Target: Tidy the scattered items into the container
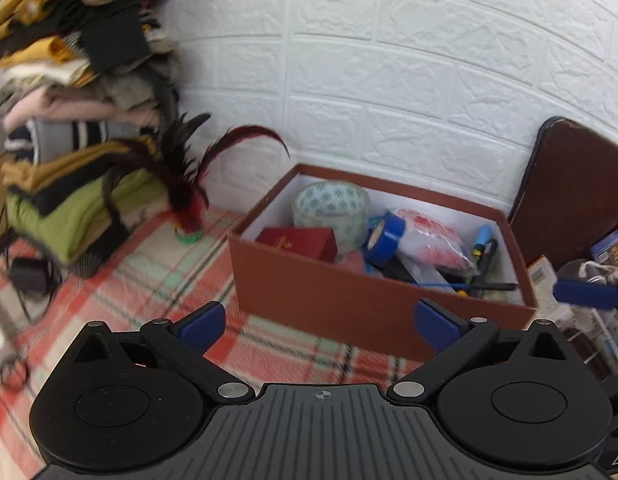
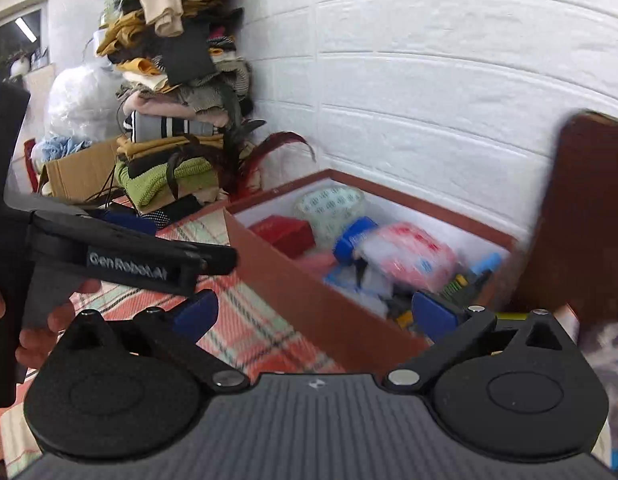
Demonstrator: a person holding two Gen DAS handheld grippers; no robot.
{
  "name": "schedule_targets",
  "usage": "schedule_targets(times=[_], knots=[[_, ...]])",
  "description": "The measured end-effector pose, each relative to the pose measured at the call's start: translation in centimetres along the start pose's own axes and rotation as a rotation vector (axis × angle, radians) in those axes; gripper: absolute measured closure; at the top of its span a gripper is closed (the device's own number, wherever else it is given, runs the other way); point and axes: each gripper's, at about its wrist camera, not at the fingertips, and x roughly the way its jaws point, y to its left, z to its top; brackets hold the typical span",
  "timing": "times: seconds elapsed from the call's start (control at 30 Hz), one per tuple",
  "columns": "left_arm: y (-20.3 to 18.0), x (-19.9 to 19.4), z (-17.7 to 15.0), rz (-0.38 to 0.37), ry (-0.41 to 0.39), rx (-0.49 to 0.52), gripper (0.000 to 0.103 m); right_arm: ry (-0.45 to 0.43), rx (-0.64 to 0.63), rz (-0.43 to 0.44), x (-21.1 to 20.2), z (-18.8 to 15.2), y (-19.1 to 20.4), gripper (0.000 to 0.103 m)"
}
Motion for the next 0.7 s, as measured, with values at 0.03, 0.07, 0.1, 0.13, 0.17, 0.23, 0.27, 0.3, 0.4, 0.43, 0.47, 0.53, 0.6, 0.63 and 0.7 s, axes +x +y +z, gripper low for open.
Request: schedule_targets(times=[0.03, 0.07, 0.1, 0.13, 0.17, 0.23, 0.27, 0.3, 0.4, 0.43, 0.47, 0.53, 0.6, 0.63, 0.7], knots=[[-0.4, -0.7, -0.6, -0.001, -0.001, -0.023, 0.000, -0.001, 0.016, -0.004, -1.0, -0.6, -0.2, 0.001], [-0.7, -1.3, -1.1, 0.001, -0.001, -0.039, 0.000, 0.002, 0.029, -0.008, -1.8, -1.1, -0.3, 0.001], [-1.1, -1.9, -1.7, 0.002, 0.000, -0.050, 0.000, 0.006, 0.037, -0.013, -2.6, -1.6, -0.4, 0.001], [-1.6, -2.4, -2.2, 0.001, 0.002, -0.050, 0.000, 0.012, 0.042, -0.022, -3.2, -2.0, -0.4, 0.001], [-2.1, -2.9, -2.6, -0.004, 0.010, -0.042, 0.000, 0.015, 0.043, -0.033, -3.8, -2.4, -0.4, 0.001], [-2.7, -3.9, -3.2, -0.007, 0.012, -0.028, 0.000, 0.014, 0.040, -0.052, -4.9, -2.9, -0.3, 0.001], [-2.8, -4.4, -3.4, -0.006, 0.010, -0.023, 0.000, 0.013, 0.040, -0.062, -5.5, -3.2, -0.2, 0.001], [-3.0, -4.8, -3.6, -0.005, 0.007, -0.017, 0.000, 0.014, 0.044, -0.071, -5.9, -3.3, -0.2, 0.001], [-3.5, -6.2, -4.2, -0.003, 0.000, 0.000, 0.000, 0.029, 0.051, -0.091, -7.1, -3.7, 0.1, 0.000], [-3.6, -6.7, -4.3, -0.002, -0.002, 0.006, 0.000, 0.027, 0.048, -0.096, -7.5, -3.8, 0.2, 0.000], [-3.8, -7.1, -4.5, -0.001, -0.005, 0.012, 0.000, 0.022, 0.045, -0.104, -7.9, -4.0, 0.4, 0.001], [-4.1, -8.1, -4.9, 0.001, -0.010, 0.023, 0.000, 0.018, 0.037, -0.123, -8.6, -4.3, 0.9, 0.000], [-4.4, -9.0, -5.3, 0.003, -0.015, 0.035, 0.000, 0.016, 0.030, -0.135, -9.2, -4.5, 1.4, 0.001], [-4.6, -9.5, -5.5, 0.004, -0.017, 0.040, 0.000, 0.015, 0.026, -0.139, -9.5, -4.6, 1.6, 0.001], [-4.9, -10.3, -5.8, 0.005, -0.022, 0.050, 0.000, 0.012, 0.018, -0.150, -9.9, -4.8, 2.0, 0.001]])
